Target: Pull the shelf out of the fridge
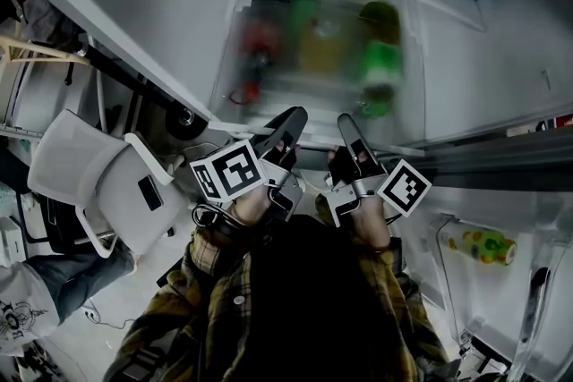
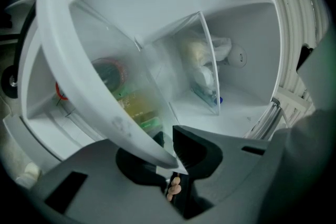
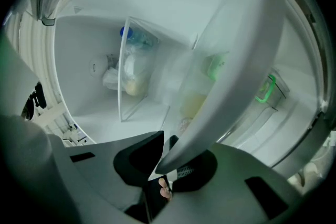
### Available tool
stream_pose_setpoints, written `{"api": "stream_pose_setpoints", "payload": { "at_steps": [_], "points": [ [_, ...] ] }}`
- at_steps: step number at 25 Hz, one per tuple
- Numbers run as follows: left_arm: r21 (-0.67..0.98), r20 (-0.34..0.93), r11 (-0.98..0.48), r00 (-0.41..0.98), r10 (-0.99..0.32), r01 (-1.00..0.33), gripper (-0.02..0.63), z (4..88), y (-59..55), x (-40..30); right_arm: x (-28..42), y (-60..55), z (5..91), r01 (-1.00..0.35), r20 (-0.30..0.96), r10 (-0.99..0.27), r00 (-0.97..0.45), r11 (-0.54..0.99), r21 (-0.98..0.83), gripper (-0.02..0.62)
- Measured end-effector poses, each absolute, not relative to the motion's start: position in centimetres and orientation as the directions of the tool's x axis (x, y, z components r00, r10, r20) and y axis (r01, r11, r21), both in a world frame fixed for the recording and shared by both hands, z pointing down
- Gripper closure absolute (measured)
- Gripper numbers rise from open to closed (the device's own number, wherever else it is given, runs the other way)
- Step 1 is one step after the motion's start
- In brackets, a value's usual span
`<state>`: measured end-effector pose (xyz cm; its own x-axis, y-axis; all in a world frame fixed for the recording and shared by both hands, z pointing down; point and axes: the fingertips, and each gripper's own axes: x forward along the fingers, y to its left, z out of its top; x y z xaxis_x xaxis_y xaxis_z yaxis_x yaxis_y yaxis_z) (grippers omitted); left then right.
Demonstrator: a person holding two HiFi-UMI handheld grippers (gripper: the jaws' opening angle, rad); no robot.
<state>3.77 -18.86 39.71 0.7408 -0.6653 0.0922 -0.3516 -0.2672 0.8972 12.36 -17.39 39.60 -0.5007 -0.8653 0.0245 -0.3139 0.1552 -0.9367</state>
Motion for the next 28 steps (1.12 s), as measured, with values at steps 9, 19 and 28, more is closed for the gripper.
{"api": "stream_pose_setpoints", "payload": {
  "at_steps": [9, 19, 28],
  "points": [
    [0.902, 0.088, -0.265, 0.746, -0.66, -0.341, 0.54, 39.6, -17.2, 3.5, 12.1, -15.8, 39.5, -0.313, 0.025, -0.858, -0.513, 0.16, -0.936, 0.541],
    [0.904, 0.083, -0.265, 0.745, -0.662, -0.337, 0.54, 39.3, -16.5, 3.1, 11.7, -14.9, 39.2, -0.332, 0.029, -0.851, -0.524, 0.173, -0.927, 0.54],
    [0.904, 0.08, -0.271, 0.752, -0.655, -0.332, 0.54, 39.2, -16.1, 3.0, 11.5, -14.6, 39.0, -0.331, 0.025, -0.854, -0.519, 0.174, -0.928, 0.54]
  ]
}}
